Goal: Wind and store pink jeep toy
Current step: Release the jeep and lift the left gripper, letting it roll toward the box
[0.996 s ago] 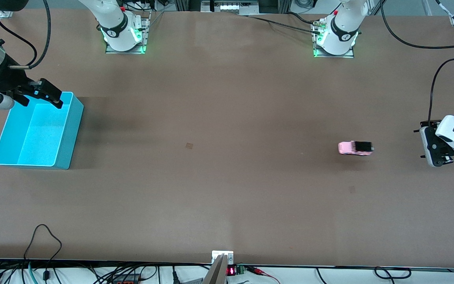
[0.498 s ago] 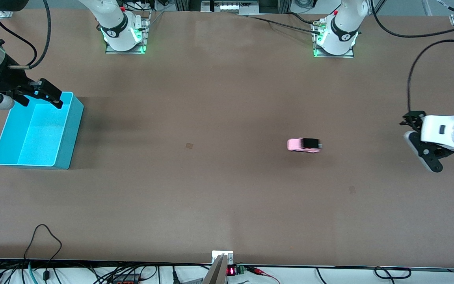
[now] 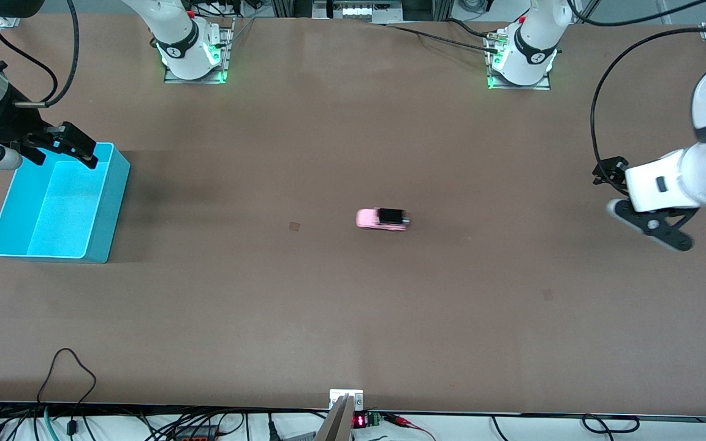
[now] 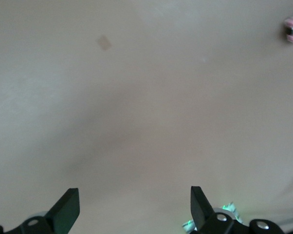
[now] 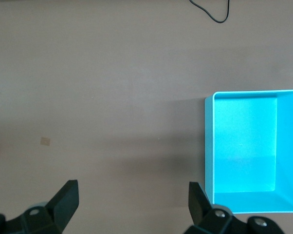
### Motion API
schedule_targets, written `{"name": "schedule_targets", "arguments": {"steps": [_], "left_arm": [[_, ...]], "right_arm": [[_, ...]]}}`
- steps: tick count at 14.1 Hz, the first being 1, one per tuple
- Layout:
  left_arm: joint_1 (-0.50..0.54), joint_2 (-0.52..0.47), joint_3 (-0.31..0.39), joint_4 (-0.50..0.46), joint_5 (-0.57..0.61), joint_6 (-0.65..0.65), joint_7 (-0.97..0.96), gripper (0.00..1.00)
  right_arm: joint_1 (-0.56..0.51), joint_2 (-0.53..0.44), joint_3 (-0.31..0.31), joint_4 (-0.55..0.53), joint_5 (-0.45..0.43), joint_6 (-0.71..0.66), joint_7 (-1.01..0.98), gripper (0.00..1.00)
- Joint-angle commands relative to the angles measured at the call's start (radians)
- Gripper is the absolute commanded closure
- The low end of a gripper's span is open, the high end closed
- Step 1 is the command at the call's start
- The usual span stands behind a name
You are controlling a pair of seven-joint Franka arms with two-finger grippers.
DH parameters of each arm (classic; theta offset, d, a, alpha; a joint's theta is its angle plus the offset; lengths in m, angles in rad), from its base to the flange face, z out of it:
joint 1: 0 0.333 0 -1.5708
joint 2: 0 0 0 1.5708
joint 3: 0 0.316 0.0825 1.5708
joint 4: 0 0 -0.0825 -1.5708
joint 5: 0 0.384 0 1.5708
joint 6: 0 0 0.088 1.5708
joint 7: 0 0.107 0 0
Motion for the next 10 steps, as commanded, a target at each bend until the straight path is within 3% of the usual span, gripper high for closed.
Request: {"name": "schedule_targets", "arguments": {"steps": [1,3,6,10], "left_arm": [[-0.061,-0.138,0.097,-0.149,-0.034,0.116,-0.232,0.00],[-0.082,-0.219,0.132,-0.251,-0.057,0.202,-0.395,0.00],[-0.133,-0.273,0.214,-0.320,-0.059,0.266,-0.403,0.00],[-0.144,-0.309,0.228,-0.339,-0.055,0.218,-0.344,0.00]], "right_arm": [[-0.001,0.010,-0.002,0.022,-0.003,-0.005,-0.011,0.00],[-0.001,0.010,-0.002,0.022,-0.004,-0.005,-0.011,0.00],[0.001,0.010,-0.002,0.022,-0.004,-0.005,-0.011,0.00],[0.001,0.010,-0.002,0.022,-0.004,-0.005,-0.011,0.00]]}}
